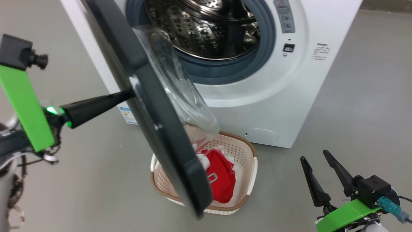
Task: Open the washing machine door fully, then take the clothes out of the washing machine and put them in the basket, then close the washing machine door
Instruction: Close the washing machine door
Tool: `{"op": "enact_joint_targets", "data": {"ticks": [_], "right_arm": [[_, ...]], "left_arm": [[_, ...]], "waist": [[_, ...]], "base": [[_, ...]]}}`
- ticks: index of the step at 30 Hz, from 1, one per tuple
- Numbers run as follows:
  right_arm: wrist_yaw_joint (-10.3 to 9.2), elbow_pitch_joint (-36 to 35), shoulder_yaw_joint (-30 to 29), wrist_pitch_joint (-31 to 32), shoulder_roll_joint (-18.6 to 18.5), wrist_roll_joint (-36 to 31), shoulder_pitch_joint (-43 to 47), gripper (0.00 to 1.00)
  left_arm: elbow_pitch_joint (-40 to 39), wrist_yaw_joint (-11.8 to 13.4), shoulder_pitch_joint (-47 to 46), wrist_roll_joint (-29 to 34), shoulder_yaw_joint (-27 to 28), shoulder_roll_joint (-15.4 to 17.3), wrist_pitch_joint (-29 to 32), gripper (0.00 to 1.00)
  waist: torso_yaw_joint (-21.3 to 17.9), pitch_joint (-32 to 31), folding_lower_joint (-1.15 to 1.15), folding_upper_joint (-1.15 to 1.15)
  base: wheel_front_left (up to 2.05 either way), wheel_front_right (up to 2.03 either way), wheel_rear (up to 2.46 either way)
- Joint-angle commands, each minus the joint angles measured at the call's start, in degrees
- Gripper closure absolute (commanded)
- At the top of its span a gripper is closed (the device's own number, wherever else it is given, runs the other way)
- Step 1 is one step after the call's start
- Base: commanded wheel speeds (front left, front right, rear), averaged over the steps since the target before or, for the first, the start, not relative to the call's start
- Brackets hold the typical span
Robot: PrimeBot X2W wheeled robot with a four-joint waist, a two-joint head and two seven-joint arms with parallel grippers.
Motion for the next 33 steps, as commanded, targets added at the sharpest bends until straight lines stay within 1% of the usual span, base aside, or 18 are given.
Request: {"op": "enact_joint_targets", "data": {"ticks": [1,2,8,15,21,33], "right_arm": [[0.34,-1.5,0.5,-0.4,-0.1,-0.6,0.1,0.00],[0.34,-1.5,0.5,-0.4,-0.1,-0.6,0.1,0.00],[0.34,-1.9,0.2,-0.4,0.6,-0.7,-0.2,0.00],[0.34,-1.9,0.2,-0.4,1.3,-0.7,-1.3,0.00],[0.34,-2.3,-0.3,-0.4,2.0,-0.8,-2.6,0.00],[0.34,-2.5,-0.7,-0.4,3.9,-0.7,-4.0,0.00]], "left_arm": [[-2.3,-0.4,-2.0,0.6,1.3,0.7,-2.2,1.00],[-2.3,-0.4,-2.0,0.6,1.3,0.7,-2.2,1.00],[-2.5,-0.4,-2.1,2.4,-1.0,-1.0,-8.1,1.00],[-0.3,-0.4,-4.9,3.5,-3.7,-1.5,-13.7,1.00],[2.2,-0.4,-7.7,4.6,-5.5,-0.4,-18.4,1.00],[8.6,-0.4,-12.2,5.7,-7.8,3.5,-27.6,1.00]], "waist": [[-2.2,-0.2,0.00,0.00],[-2.2,-0.2,0.00,0.00],[-5.3,0.5,0.00,0.00],[-9.1,2.3,0.00,0.00],[-13.0,4.1,0.00,0.00],[-20.5,6.8,0.00,0.00]], "base": [[0.00,0.00,0.00],[0.00,0.00,0.00],[0.00,0.00,0.00],[0.00,0.00,0.00],[0.00,0.00,0.00],[0.00,0.00,0.00]]}}
